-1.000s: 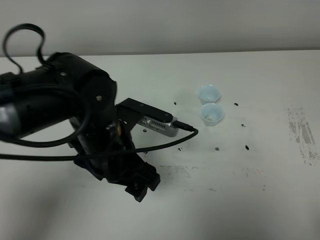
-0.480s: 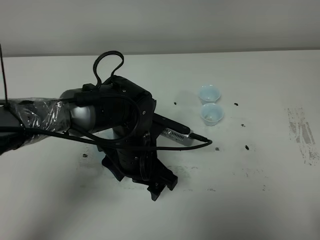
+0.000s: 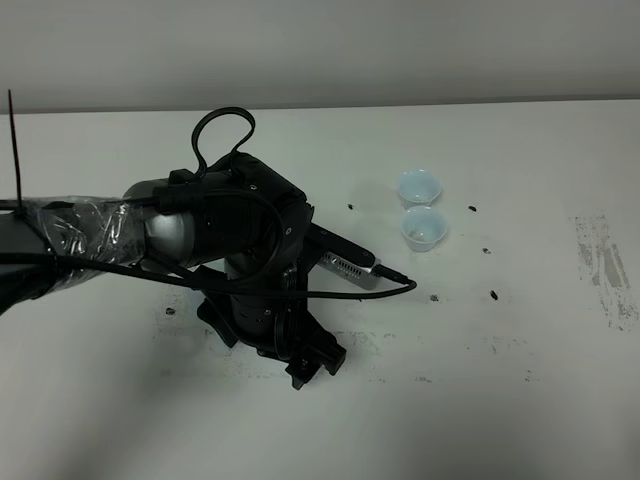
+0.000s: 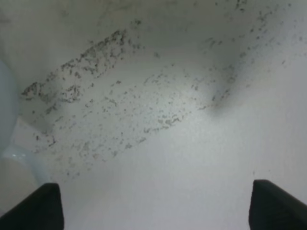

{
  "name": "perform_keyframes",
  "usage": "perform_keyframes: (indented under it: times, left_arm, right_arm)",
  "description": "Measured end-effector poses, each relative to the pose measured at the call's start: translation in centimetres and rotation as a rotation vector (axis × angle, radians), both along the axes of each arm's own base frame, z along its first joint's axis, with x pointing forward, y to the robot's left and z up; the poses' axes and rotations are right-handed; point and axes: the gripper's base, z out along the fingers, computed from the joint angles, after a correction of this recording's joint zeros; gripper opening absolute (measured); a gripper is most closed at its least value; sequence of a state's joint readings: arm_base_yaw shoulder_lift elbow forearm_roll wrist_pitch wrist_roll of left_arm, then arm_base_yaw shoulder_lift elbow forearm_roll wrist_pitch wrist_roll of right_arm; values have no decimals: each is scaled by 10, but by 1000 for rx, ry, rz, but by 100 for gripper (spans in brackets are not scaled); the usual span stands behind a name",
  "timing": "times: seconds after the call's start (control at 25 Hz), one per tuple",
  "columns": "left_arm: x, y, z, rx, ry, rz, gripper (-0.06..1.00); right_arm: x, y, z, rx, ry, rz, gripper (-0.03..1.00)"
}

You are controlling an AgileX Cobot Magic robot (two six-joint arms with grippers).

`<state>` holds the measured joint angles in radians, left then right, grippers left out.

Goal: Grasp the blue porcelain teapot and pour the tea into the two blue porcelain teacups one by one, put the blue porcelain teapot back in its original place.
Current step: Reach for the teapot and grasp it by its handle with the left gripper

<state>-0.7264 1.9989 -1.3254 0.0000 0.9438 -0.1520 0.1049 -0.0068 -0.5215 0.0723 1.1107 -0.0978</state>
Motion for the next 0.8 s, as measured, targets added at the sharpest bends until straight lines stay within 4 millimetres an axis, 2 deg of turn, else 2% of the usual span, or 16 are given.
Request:
perform_keyframes:
  times: [0.8]
  left_arm:
    - [0, 11, 2, 123, 6, -53, 75]
  right_arm:
    - [0, 0, 0, 0, 0, 0, 59]
